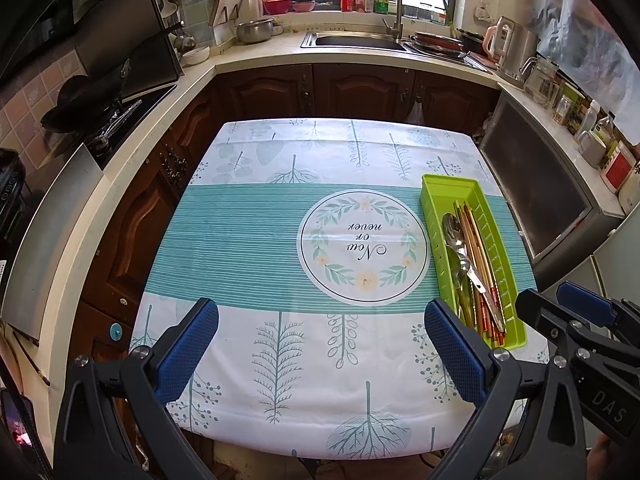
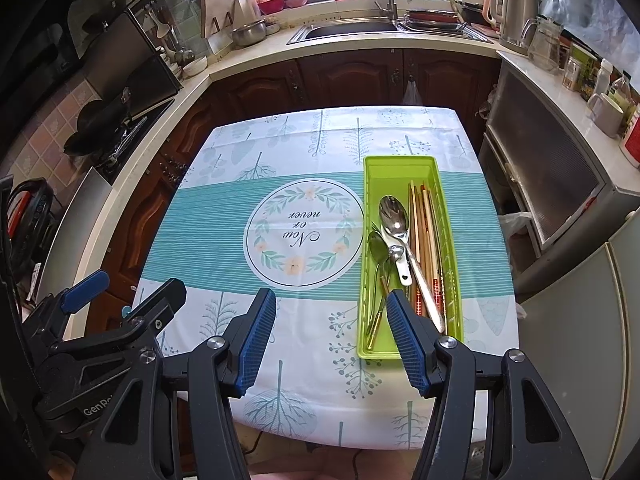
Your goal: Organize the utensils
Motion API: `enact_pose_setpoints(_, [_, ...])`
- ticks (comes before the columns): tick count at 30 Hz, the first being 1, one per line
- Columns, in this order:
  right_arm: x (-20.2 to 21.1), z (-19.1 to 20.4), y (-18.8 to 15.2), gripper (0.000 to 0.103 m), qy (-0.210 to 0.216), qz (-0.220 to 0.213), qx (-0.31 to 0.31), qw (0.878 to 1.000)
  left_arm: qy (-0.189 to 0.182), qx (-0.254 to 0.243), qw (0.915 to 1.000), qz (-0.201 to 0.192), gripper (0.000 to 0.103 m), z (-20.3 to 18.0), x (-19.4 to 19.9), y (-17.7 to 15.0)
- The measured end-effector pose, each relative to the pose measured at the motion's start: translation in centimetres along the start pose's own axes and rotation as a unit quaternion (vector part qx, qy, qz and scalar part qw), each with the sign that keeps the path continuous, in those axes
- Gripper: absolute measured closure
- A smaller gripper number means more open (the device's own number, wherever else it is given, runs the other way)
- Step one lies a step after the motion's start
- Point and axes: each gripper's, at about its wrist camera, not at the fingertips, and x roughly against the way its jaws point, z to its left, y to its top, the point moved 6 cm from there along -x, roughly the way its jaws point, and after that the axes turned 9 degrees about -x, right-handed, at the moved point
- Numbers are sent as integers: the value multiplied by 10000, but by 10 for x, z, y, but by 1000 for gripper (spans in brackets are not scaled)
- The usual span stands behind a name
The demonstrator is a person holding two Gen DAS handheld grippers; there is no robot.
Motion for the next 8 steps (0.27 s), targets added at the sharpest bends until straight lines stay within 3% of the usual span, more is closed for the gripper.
enact_pose_setpoints(8, [-13, -5, 6, 44, -15, 98, -2, 10000, -49, -14, 9999, 100, 1, 3, -10, 7])
